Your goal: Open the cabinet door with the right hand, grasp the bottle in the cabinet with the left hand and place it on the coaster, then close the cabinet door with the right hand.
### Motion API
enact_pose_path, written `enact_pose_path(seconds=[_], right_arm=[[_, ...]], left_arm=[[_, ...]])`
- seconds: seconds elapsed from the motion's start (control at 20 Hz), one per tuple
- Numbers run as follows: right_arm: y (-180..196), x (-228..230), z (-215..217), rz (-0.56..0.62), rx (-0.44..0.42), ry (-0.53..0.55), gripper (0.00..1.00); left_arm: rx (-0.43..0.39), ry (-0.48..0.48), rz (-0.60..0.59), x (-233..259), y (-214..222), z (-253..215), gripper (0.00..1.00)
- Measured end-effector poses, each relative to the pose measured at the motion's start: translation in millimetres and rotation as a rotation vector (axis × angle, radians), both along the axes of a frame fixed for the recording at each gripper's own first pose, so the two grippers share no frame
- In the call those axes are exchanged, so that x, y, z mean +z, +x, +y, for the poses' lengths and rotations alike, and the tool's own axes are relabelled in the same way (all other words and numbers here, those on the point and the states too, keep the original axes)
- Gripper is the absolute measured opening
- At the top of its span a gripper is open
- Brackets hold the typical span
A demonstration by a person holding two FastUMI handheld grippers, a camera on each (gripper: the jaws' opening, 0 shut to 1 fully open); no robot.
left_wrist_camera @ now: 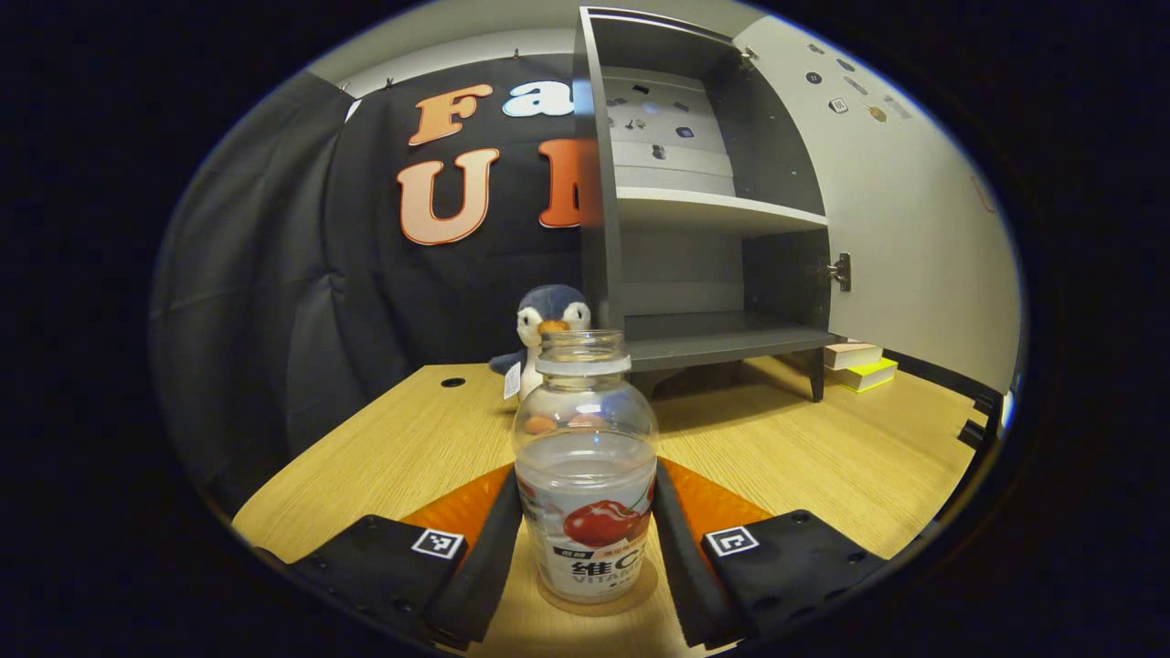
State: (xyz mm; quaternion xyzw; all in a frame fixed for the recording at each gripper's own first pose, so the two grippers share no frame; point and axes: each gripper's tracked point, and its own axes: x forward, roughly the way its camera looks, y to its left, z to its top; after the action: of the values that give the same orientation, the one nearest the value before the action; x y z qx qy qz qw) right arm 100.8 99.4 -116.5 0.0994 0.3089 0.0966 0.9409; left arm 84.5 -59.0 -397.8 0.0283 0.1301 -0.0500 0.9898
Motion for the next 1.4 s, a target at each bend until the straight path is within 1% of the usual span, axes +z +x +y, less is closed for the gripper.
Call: enact_pose_path(seconds=[0.15,0.25,0.35,0.45,0.55,0.8,1.0,1.05,1.1,1.3,1.4], right_arm=[[-0.4,-1.3,0.1,0.003,-0.002,0.002,0.82],[-0.6,-1.9,0.0,0.005,0.002,0.002,0.82],[-3.0,-1.2,2.4,0.011,0.008,0.015,0.82],[-3.3,-2.2,4.3,0.012,0.012,0.019,0.82],[-3.4,-2.1,2.4,0.011,0.011,0.012,0.82],[-3.1,-2.9,5.1,0.005,0.012,0.021,0.82],[-1.5,0.0,3.9,-0.012,0.012,0.026,0.82],[-0.5,0.4,4.3,-0.021,0.013,0.030,0.82],[0.0,1.8,4.4,-0.028,0.012,0.034,0.82],[5.7,7.6,3.8,-0.064,-0.007,0.050,0.82],[9.5,10.9,-0.4,-0.091,-0.022,0.041,0.82]], left_arm=[[0.018,0.000,0.013,-0.9,-6.7,2.3,0.82],[0.038,-0.044,0.044,-3.1,-8.8,4.5,0.84],[0.055,-0.057,0.036,1.9,-11.1,7.1,0.88],[0.064,-0.042,0.030,4.5,-9.9,8.3,0.88],[0.071,-0.031,0.027,6.6,-11.7,9.5,0.91],[0.047,-0.018,0.010,19.7,-11.9,4.6,0.93],[0.048,0.005,-0.011,36.1,-16.0,5.8,0.93],[0.042,0.009,-0.019,42.0,-17.2,3.1,0.94],[0.040,0.012,-0.027,49.7,-18.4,2.1,0.96],[0.037,0.025,-0.072,85.3,-23.7,-3.0,0.96],[0.028,0.027,-0.077,102.5,-28.9,-8.0,0.96]])
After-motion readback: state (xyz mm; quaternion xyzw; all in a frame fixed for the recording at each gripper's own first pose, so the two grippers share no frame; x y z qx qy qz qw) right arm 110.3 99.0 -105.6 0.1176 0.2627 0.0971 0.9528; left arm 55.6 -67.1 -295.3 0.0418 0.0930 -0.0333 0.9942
